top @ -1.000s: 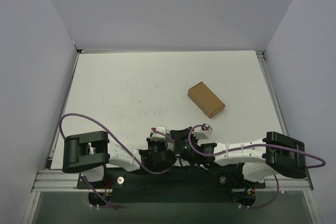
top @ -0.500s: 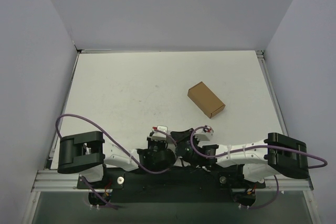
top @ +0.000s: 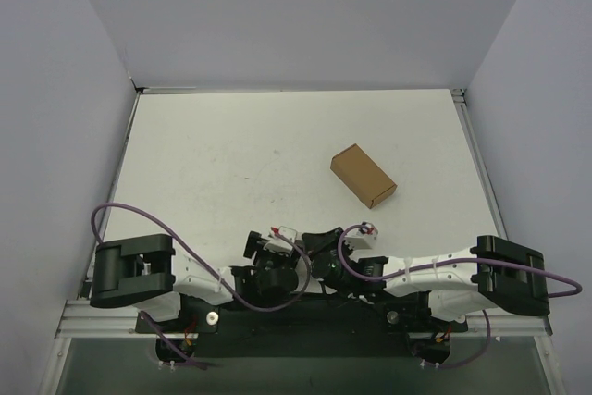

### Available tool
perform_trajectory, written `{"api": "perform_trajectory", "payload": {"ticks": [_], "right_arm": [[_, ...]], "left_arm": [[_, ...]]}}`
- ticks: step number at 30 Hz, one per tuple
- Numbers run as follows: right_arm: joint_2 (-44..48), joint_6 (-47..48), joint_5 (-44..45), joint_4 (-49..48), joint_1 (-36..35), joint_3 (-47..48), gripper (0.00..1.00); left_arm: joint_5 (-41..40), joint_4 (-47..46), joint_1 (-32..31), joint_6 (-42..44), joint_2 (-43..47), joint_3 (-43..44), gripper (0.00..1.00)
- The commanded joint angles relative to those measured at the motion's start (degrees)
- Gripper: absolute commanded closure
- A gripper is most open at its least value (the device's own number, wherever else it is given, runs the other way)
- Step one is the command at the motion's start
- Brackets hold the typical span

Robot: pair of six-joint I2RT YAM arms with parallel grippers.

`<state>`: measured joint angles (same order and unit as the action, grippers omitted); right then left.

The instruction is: Fold the paper box

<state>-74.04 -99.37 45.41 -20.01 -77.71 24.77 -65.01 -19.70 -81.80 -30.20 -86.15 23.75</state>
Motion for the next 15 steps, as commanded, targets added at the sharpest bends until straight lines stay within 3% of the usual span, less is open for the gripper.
{"api": "perform_trajectory", "payload": {"ticks": [1, 7, 10, 12, 15], "right_arm": [[0.12, 3.57, 2.14, 10.17, -0.07, -2.27, 1.00], [1.17, 3.75, 2.75, 9.99, 1.33, -2.80, 1.00], [1.97, 4.19, 3.11, 10.08, 1.42, -3.06, 1.00], [2.23, 4.19, 3.02, 9.99, 1.42, -3.33, 1.00], [2.23, 3.66, 2.93, 9.90, 1.42, -3.86, 1.00]], "left_arm": [[2.51, -12.70, -0.82, 10.30, 3.26, -4.83, 0.03], [8.22, -30.37, -0.82, 20.76, 6.95, -11.43, 0.03], [17.43, -37.14, -0.82, 25.27, 10.20, -14.77, 0.03], [21.31, -36.99, -0.56, 25.63, 14.85, -15.48, 0.02], [29.05, -28.06, 1.20, 19.95, 24.34, -13.39, 0.03]]}}
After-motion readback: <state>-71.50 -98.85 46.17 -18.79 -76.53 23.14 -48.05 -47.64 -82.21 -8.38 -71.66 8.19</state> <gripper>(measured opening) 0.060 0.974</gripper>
